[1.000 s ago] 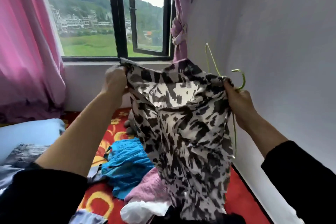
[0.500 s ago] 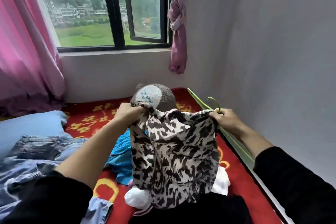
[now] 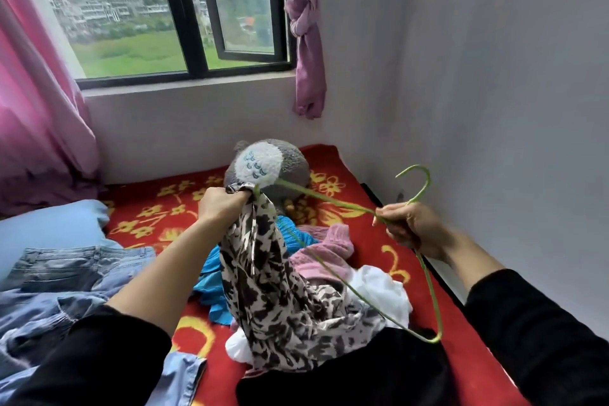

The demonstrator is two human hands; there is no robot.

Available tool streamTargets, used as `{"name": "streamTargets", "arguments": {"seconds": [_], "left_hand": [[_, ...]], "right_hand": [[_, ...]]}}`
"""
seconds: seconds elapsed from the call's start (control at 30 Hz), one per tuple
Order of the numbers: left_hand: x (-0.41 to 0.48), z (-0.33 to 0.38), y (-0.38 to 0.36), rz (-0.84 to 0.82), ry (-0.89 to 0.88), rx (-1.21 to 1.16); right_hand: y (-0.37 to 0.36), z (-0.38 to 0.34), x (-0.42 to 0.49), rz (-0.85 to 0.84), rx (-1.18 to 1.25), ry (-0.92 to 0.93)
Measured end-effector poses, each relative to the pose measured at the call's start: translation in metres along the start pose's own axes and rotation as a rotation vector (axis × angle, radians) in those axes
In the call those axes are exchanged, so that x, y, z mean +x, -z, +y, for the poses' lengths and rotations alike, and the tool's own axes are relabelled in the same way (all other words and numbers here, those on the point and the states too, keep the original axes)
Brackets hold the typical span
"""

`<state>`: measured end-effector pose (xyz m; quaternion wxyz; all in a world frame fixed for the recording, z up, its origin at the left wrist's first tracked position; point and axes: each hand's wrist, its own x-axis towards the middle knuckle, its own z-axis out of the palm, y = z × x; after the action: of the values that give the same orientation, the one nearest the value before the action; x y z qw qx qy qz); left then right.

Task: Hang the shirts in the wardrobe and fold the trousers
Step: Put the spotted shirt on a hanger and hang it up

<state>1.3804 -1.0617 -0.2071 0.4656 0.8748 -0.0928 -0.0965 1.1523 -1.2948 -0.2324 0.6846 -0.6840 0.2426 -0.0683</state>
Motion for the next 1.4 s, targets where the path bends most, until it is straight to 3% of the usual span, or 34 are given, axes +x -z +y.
{"name": "streamTargets", "arguments": {"seconds": [0.1, 0.3, 0.37, 0.47, 0.53, 0.63, 0.67, 0.77, 0.8, 0.93, 1.07, 1.27, 1.4], "left_hand": [[-0.003, 0.002, 0.000, 0.028, -0.053, 0.054], [-0.024, 0.005, -0.008, 0.059, -0.239, 0.101], [-0.033, 0.005, -0.011, -0.026, -0.286, 0.039], [-0.048, 0.003, -0.009, -0.306, -0.357, 0.011], [-0.052, 0.000, -0.001, -0.472, -0.421, 0.130], [-0.050, -0.005, 0.015, -0.579, -0.450, 0.356], [-0.047, -0.007, 0.017, -0.536, -0.468, 0.406], [-0.040, -0.013, 0.016, -0.163, -0.632, 0.474], [-0.040, -0.015, 0.015, -0.126, -0.692, 0.494], [-0.039, -0.015, 0.005, -0.256, -0.842, 0.652], [-0.039, -0.011, 0.010, -0.281, -0.855, 0.362], [-0.053, 0.003, 0.022, -0.474, -0.682, -0.030], [-0.059, 0.011, 0.027, -0.500, -0.632, -0.222]], "right_hand": [[-0.017, 0.007, 0.001, -0.018, -0.162, -0.045], [-0.078, 0.004, 0.014, 0.027, -0.244, 0.032], [-0.097, 0.004, 0.020, 0.017, -0.271, 0.043], [-0.119, -0.003, 0.025, 0.055, -0.273, 0.128], [-0.124, -0.008, 0.027, 0.094, -0.300, 0.203], [-0.124, -0.013, 0.027, 0.125, -0.390, 0.246], [-0.123, -0.015, 0.027, 0.129, -0.411, 0.250], [-0.124, -0.019, 0.022, 0.091, -0.414, 0.262], [-0.126, -0.021, 0.018, 0.061, -0.398, 0.260], [-0.134, -0.032, -0.001, -0.164, -0.120, 0.136], [-0.110, -0.033, -0.001, -0.336, 0.106, -0.026], [-0.114, -0.011, 0.008, -0.416, -0.454, 0.016], [-0.151, 0.001, 0.021, -0.221, -0.547, 0.240]]}}
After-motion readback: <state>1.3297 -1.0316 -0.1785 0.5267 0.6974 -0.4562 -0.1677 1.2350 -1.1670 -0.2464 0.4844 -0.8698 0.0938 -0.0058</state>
